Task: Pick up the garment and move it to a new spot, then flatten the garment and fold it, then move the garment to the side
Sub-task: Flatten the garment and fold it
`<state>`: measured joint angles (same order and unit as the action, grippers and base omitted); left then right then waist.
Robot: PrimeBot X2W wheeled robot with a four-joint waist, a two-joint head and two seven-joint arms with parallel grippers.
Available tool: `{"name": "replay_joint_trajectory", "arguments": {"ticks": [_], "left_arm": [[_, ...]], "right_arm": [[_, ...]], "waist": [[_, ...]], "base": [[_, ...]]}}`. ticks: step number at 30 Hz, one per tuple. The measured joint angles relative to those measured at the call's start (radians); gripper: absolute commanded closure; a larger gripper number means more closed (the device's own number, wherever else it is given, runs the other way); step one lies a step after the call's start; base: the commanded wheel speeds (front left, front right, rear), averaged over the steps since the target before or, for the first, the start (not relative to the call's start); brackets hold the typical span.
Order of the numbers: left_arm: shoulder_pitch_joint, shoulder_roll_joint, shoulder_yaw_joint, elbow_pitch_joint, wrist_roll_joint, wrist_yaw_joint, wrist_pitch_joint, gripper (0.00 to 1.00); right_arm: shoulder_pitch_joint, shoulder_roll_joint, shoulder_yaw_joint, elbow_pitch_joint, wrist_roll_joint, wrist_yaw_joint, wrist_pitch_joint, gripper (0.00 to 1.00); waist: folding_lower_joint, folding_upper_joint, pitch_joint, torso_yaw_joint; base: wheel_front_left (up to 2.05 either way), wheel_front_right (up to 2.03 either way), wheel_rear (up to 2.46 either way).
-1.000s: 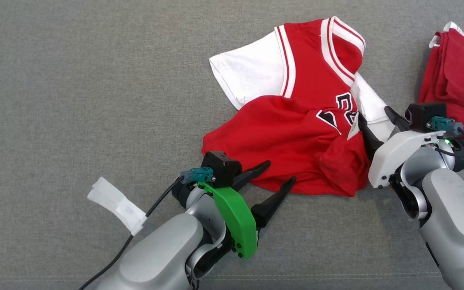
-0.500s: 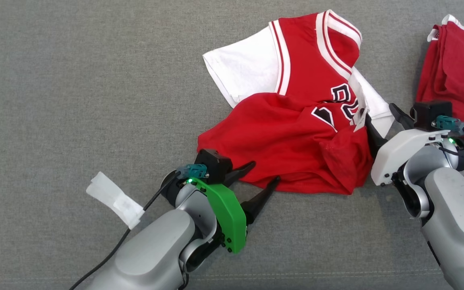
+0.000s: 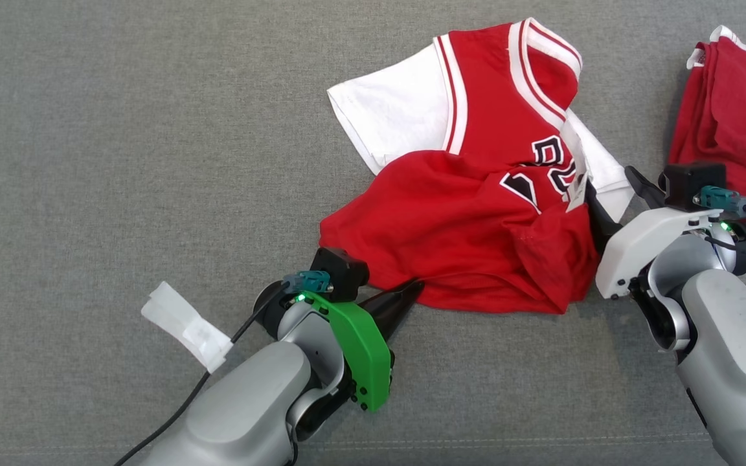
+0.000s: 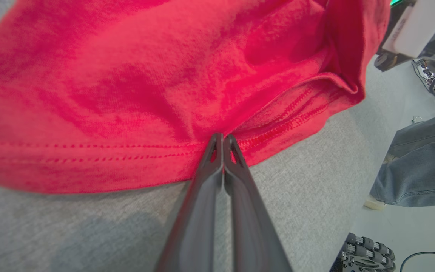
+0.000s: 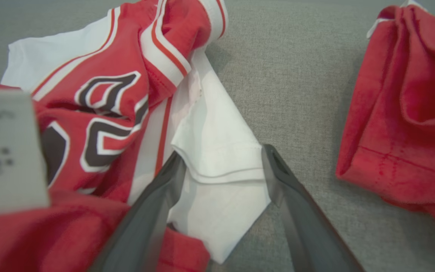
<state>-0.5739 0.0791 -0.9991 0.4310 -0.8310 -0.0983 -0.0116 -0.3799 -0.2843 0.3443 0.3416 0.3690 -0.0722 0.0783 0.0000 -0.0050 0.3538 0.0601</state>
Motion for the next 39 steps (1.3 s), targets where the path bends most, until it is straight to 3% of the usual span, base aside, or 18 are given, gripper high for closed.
{"name": "replay_joint_trajectory", "arguments": {"ticks": [7, 12, 21, 22, 23, 27, 30, 36, 37, 38, 39], "left_arm": [[-0.002, -0.003, 0.007, 0.013, 0.001, -0.008, -0.035, 1.00], [-0.027, 0.004, 0.109, 0.003, -0.022, -0.008, -0.107, 1.00], [-0.046, 0.142, 0.298, -0.032, -0.086, 0.012, -0.209, 1.00], [-0.042, 0.153, 0.312, -0.035, -0.090, 0.013, -0.209, 1.00], [-0.037, 0.165, 0.328, -0.037, -0.097, 0.018, -0.209, 1.00], [-0.024, 0.223, 0.388, -0.034, -0.131, 0.028, -0.210, 1.00], [-0.020, 0.269, 0.422, -0.021, -0.153, 0.028, -0.210, 1.00], [-0.001, 0.324, 0.453, 0.016, -0.178, 0.028, -0.208, 1.00], [0.014, 0.324, 0.450, 0.016, -0.193, 0.026, -0.197, 0.72], [0.031, 0.320, 0.439, 0.015, -0.211, 0.019, -0.182, 0.27], [0.047, 0.312, 0.425, 0.015, -0.217, 0.015, -0.172, 0.00]], "right_arm": [[0.000, 0.005, -0.002, 0.001, 0.004, 0.000, -0.013, 0.00], [0.005, 0.006, -0.021, 0.005, 0.014, -0.003, -0.032, 0.00], [0.069, 0.008, -0.045, 0.010, 0.052, -0.009, -0.059, 0.00], [0.075, 0.011, -0.046, 0.008, 0.056, -0.009, -0.063, 0.35], [0.082, 0.015, -0.046, 0.006, 0.059, -0.009, -0.067, 0.52], [0.096, 0.038, -0.042, -0.015, 0.072, -0.007, -0.078, 0.81], [0.103, 0.053, -0.023, -0.030, 0.072, 0.005, -0.082, 0.96], [0.103, 0.101, 0.019, -0.064, 0.073, 0.022, -0.091, 1.00], [0.103, 0.103, 0.022, -0.069, 0.073, 0.022, -0.091, 1.00], [0.105, 0.102, 0.022, -0.075, 0.073, 0.022, -0.091, 1.00], [0.108, 0.101, 0.018, -0.076, 0.074, 0.022, -0.094, 1.00]], "waist": [[0.0000, 0.0000, -0.006, -0.002], [0.0000, 0.0000, -0.014, 0.004], [0.0000, 0.0000, -0.046, 0.049], [0.0000, 0.0000, -0.050, 0.055], [0.0000, 0.0000, -0.053, 0.060], [0.0000, 0.0000, -0.067, 0.082], [0.0000, 0.0000, -0.076, 0.094], [0.0000, 0.0000, -0.086, 0.094], [0.0000, 0.0000, -0.086, 0.090], [0.0000, 0.0000, -0.086, 0.087], [0.0000, 0.0000, -0.085, 0.085]], "base": [[0.00, 0.00, 0.00], [0.00, 0.00, 0.00], [0.00, 0.00, 0.00], [0.00, 0.00, 0.00], [0.00, 0.00, 0.00], [0.00, 0.00, 0.00], [0.00, 0.00, 0.00], [0.00, 0.00, 0.00], [0.00, 0.00, 0.00], [0.00, 0.00, 0.00], [0.00, 0.00, 0.00]]}}
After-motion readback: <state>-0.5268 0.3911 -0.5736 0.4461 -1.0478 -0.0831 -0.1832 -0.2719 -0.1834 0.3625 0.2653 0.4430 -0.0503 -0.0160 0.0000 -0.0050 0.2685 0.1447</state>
